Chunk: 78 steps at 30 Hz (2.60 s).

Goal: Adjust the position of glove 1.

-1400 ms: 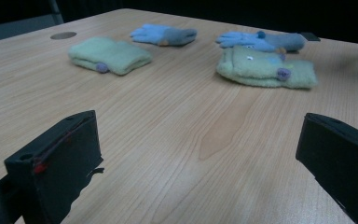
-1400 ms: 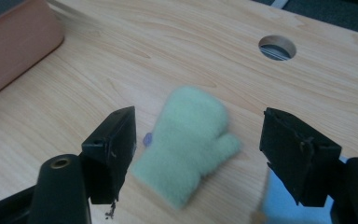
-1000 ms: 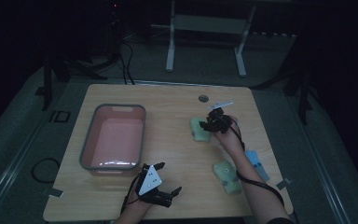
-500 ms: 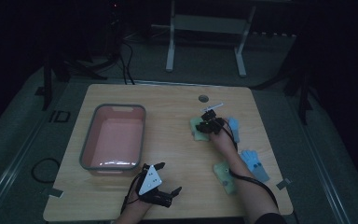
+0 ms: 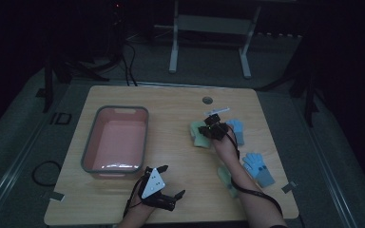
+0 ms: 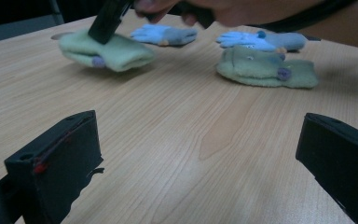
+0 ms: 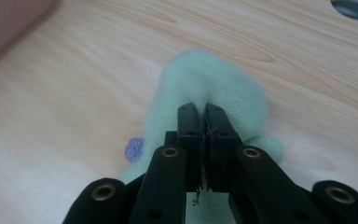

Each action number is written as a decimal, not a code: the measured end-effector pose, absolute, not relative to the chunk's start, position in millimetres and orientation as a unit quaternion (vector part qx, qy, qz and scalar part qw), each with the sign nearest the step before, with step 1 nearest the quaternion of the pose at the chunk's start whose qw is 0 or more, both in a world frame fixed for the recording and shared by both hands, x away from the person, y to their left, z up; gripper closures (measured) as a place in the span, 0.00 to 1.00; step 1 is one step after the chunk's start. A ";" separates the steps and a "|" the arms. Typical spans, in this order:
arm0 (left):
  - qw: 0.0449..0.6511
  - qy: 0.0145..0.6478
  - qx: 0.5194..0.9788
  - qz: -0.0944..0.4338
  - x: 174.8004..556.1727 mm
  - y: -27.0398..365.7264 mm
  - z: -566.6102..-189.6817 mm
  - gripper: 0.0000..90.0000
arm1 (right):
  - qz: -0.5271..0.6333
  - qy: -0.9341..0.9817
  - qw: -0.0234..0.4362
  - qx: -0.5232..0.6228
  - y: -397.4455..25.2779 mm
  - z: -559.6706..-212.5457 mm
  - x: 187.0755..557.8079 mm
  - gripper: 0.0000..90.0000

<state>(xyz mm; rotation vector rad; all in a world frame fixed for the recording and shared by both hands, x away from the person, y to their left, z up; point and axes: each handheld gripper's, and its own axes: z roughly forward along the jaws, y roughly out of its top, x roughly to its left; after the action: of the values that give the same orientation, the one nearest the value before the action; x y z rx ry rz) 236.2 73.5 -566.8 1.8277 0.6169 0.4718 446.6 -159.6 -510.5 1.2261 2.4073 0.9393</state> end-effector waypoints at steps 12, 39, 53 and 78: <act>0.543 0.261 0.772 0.201 236.2 73.1 -566.7 0.00 | 0.347 0.815 0.160 0.435 -146.1 -480.7 363.4 0.96; 0.544 0.257 0.773 0.201 235.5 72.6 -566.7 0.00 | 0.300 0.834 0.157 0.436 -110.6 -529.0 301.0 0.94; 0.545 0.259 0.773 0.197 236.3 73.1 -566.7 0.00 | 0.306 0.852 0.148 0.398 -117.1 -544.4 317.3 0.83; 0.545 0.259 0.773 0.197 236.4 72.9 -566.7 0.00 | 0.323 0.845 0.169 0.392 -216.4 -493.9 297.3 0.72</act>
<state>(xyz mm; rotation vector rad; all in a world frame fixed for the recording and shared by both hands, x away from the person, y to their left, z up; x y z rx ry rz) 236.4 72.9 -566.7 1.8341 0.6145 0.4662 297.3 -216.4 -493.9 1.1132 2.4026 0.9173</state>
